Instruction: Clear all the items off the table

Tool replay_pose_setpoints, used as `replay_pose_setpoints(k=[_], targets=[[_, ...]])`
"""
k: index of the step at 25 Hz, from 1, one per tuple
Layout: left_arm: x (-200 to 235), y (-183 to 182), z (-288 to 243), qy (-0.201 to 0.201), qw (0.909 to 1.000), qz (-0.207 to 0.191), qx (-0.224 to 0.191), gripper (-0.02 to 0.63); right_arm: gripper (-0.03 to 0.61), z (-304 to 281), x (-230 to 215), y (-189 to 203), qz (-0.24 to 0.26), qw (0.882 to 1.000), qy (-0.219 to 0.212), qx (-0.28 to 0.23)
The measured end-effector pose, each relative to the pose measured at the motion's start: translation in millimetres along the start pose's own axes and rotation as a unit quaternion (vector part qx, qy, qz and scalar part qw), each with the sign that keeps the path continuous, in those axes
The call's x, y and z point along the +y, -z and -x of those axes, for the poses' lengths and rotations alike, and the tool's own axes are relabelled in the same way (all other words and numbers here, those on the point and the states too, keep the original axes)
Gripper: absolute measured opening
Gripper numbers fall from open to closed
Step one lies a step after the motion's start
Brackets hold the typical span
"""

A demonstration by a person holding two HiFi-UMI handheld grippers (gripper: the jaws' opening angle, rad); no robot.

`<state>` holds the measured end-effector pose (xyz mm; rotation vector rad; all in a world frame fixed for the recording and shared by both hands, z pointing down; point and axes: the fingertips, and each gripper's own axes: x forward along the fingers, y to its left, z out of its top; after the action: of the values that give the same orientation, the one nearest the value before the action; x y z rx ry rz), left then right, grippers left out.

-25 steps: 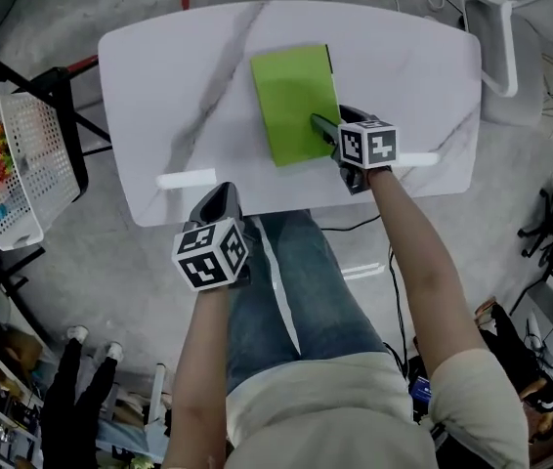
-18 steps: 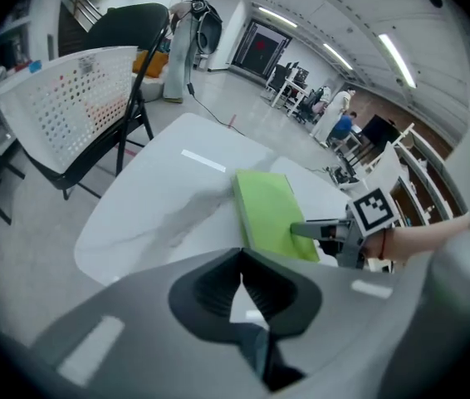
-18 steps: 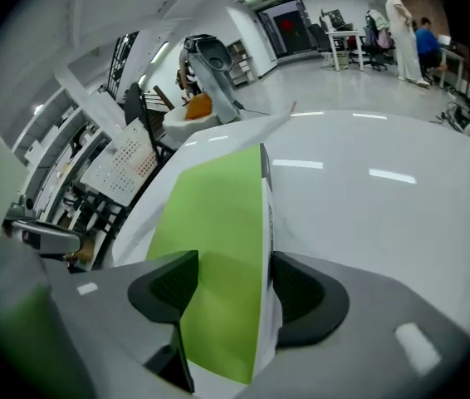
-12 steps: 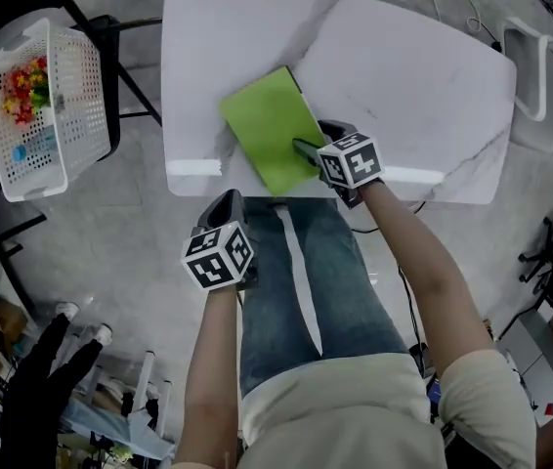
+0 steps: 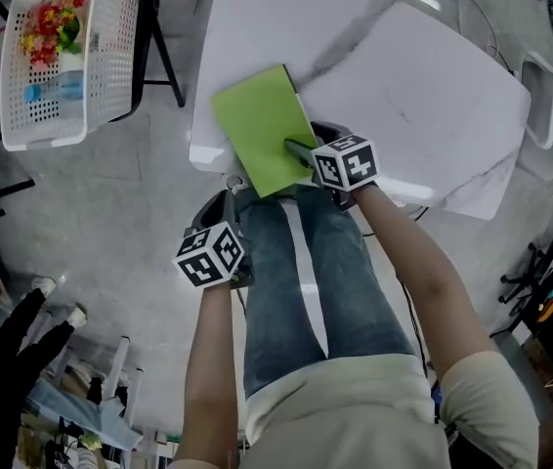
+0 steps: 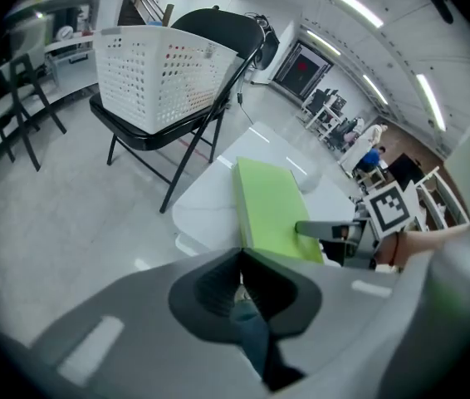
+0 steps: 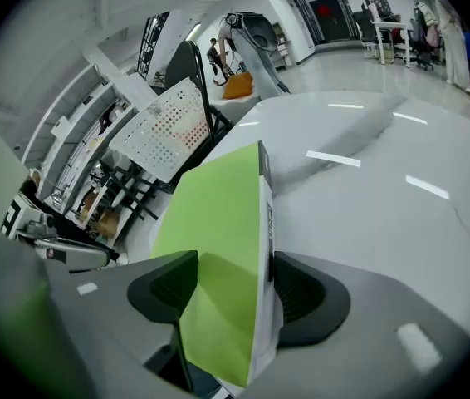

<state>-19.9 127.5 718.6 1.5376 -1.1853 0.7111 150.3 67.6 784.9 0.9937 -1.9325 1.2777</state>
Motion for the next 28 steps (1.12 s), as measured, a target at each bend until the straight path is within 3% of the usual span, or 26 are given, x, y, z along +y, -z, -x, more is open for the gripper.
replay_pose_setpoints(k=[7,11,20,25,28], targets=[[39.3,9.8,1.1,0.007,0.9991,0.041,-0.011,0.009,0.291,-20.2,36.6,-6.4,0.036,0.999,-0.019,0.009],[45.6,16.3,-6.0,0.056,0.9963,0.064,-0.012,0.014,0.291,-32.0,57.3,-9.9,0.059,0.998,-0.029,0.012],[46.3,26.9,-22.1,0.153,0.9853,0.076,-0.004,0.192,0.285,-46.0,78.8,-12.0,0.078,0.996,-0.047,0.018],[38.3,36.0,-38.1,0.223,0.9692,0.101,0.024,0.319,0.273,-53.3,92.7,-9.9,0.085,0.994,-0.060,0.021],[40.2,36.6,-48.2,0.243,0.9604,0.134,0.027,0.383,0.273,-56.0,98.4,-9.8,0.093,0.993,-0.065,0.022]])
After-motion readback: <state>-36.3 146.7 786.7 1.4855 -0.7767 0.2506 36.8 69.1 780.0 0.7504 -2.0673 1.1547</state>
